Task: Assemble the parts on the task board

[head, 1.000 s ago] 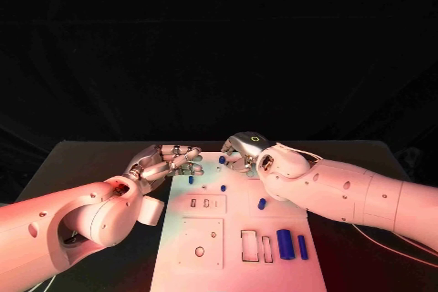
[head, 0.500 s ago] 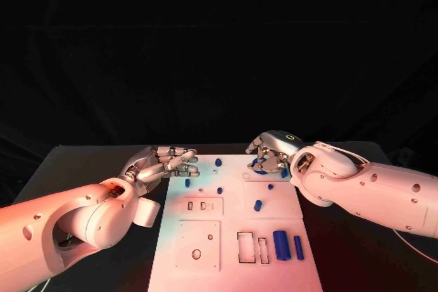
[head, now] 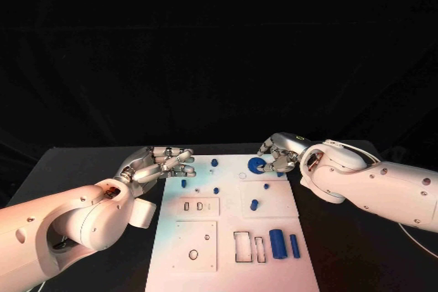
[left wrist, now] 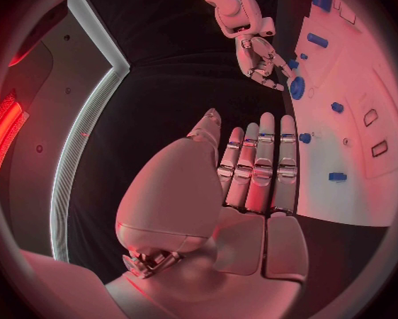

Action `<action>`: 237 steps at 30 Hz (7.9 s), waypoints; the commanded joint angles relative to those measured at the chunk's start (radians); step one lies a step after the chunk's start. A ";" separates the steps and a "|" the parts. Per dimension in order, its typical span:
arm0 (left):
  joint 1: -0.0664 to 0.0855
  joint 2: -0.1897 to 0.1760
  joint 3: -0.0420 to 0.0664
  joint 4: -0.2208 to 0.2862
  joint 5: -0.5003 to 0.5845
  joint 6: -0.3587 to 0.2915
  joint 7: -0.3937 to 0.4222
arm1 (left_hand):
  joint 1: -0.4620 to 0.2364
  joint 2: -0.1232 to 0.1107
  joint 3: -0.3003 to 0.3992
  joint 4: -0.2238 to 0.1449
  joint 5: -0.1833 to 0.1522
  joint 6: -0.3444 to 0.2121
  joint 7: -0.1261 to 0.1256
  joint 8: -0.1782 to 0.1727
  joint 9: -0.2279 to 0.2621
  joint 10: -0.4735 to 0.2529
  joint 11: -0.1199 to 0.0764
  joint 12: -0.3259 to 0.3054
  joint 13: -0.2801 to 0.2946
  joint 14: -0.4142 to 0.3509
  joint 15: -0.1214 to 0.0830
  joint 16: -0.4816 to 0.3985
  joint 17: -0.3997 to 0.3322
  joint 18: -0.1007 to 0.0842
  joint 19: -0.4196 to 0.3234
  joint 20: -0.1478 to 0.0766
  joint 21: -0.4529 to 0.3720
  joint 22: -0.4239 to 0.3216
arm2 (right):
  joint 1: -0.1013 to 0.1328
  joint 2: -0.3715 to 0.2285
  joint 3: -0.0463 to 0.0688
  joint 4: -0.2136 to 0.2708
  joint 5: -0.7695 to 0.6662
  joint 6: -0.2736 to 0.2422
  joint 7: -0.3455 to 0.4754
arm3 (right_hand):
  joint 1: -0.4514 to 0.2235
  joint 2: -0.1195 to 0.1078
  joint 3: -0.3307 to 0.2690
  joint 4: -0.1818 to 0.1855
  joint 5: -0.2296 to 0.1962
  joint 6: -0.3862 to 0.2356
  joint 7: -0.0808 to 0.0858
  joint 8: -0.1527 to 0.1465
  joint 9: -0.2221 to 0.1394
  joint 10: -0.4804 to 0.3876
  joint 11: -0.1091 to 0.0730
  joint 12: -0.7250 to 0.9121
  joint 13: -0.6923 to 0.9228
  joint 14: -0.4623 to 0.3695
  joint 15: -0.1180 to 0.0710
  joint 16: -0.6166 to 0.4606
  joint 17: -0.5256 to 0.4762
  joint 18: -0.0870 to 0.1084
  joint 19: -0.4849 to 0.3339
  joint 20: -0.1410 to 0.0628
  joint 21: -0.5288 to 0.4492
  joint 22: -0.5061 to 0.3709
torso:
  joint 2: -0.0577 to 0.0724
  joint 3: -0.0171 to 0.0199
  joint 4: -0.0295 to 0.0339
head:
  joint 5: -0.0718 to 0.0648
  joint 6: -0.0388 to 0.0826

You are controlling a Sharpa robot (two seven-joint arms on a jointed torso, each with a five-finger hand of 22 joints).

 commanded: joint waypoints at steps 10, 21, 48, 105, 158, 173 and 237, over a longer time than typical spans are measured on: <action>0.001 0.002 0.001 -0.001 0.002 0.020 0.004 | 0.008 0.002 -0.001 -0.005 0.003 -0.001 0.007 -0.004 -0.001 -0.004 0.002 -0.004 -0.002 -0.007 0.002 -0.006 0.001 0.005 0.003 0.001 0.001 -0.001 | -0.008 0.043 0.000 -0.053 0.018 0.032 -0.004 | 0.022 0.008 -0.011 0.005 0.006 -0.020 0.004 0.014 0.003 0.006 0.005 0.027 0.029 0.086 0.010 0.020 0.173 -0.017 0.015 0.006 0.015 0.097 | 0.002 -0.0011 0.0018 | 0.002 -0.007; 0.001 0.001 0.001 -0.002 0.002 0.022 0.002 | 0.008 0.002 -0.001 -0.005 0.003 -0.001 0.007 -0.004 -0.001 -0.004 0.002 -0.004 -0.002 -0.007 0.002 -0.006 0.001 0.005 0.003 0.001 0.001 -0.001 | -0.015 0.064 0.000 -0.084 0.003 0.038 -0.005 | 0.026 0.009 -0.012 0.005 0.006 -0.024 0.005 0.016 0.003 0.004 0.006 0.027 0.029 0.087 0.011 0.022 0.176 -0.018 0.016 0.006 0.017 0.099 | 0.001 -0.0001 0.0012 | 0.007 -0.012; 0.001 0.001 0.001 -0.004 0.002 0.025 -0.001 | 0.009 0.003 0.000 -0.006 0.003 -0.002 0.007 -0.005 -0.001 -0.005 0.003 -0.006 -0.002 -0.007 0.002 -0.007 0.002 0.005 0.003 0.001 0.000 -0.001 | -0.025 0.075 0.000 -0.111 -0.020 0.065 -0.004 | 0.063 0.036 0.009 -0.005 0.000 0.025 -0.005 0.065 0.020 0.014 -0.002 0.048 0.053 0.088 0.007 0.028 0.186 -0.020 0.021 0.007 0.026 0.114 | 0.002 0.0005 0.0016 | 0.007 -0.016; 0.001 0.007 0.001 -0.009 0.002 0.026 -0.005 | 0.010 0.004 0.000 -0.006 0.003 -0.002 0.008 -0.007 -0.001 -0.006 0.003 -0.007 -0.002 -0.006 0.002 -0.008 0.003 0.005 0.003 0.001 0.000 -0.002 | -0.044 0.319 -0.011 -0.106 -0.237 -0.098 -0.006 | 0.069 0.037 0.136 -0.040 -0.022 0.102 -0.042 0.097 0.079 0.035 -0.036 0.059 0.075 0.096 -0.024 0.048 0.220 -0.034 0.055 -0.024 0.067 0.172 | 0.004 -0.0001 0.0024 | 0.029 -0.023; 0.001 0.003 0.001 -0.012 0.002 0.027 -0.016 | 0.012 0.007 0.000 -0.008 0.003 -0.006 0.012 -0.012 -0.002 -0.011 0.006 -0.014 -0.003 -0.007 0.003 -0.011 0.006 0.005 0.003 0.001 -0.001 -0.004 | -0.054 0.326 -0.017 -0.154 -0.152 0.016 -0.001 | -0.130 0.019 0.037 0.102 0.071 0.015 0.008 -0.082 0.055 -0.008 0.011 0.015 0.033 0.094 0.018 0.044 0.213 -0.029 0.042 0.016 0.050 0.162 | 0.003 0.0005 0.0010 | 0.031 -0.023; 0.001 0.005 0.001 -0.018 0.002 0.029 -0.016 | 0.013 0.009 0.001 -0.009 0.003 -0.007 0.013 -0.013 -0.002 -0.012 0.006 -0.015 -0.003 -0.007 0.004 -0.012 0.006 0.005 0.003 0.001 -0.001 -0.004 | -0.054 0.286 -0.017 -0.114 -0.163 -0.031 -0.011 | -0.107 0.018 0.040 0.094 0.086 0.018 0.008 -0.092 0.055 -0.005 0.011 0.021 0.040 0.094 0.018 0.045 0.215 -0.030 0.044 0.016 0.052 0.166 | 0.002 0.0010 0.0003 | 0.033 -0.022; 0.000 0.020 0.000 -0.053 0.001 0.066 -0.009 | 0.027 0.005 0.001 -0.022 0.003 -0.003 0.008 -0.015 0.000 -0.005 0.003 -0.016 -0.002 -0.005 0.002 -0.016 0.011 0.005 0.004 0.001 -0.002 -0.007 | -0.103 -0.076 -0.009 -0.104 0.182 -0.048 0.289 | 0.087 0.035 0.074 -0.044 -0.067 0.061 -0.009 -0.131 0.059 0.025 -0.007 0.044 0.068 0.095 0.001 0.047 0.220 -0.030 0.043 0.000 0.045 0.170 | -0.027 0.0095 -0.0280 | 0.014 -0.029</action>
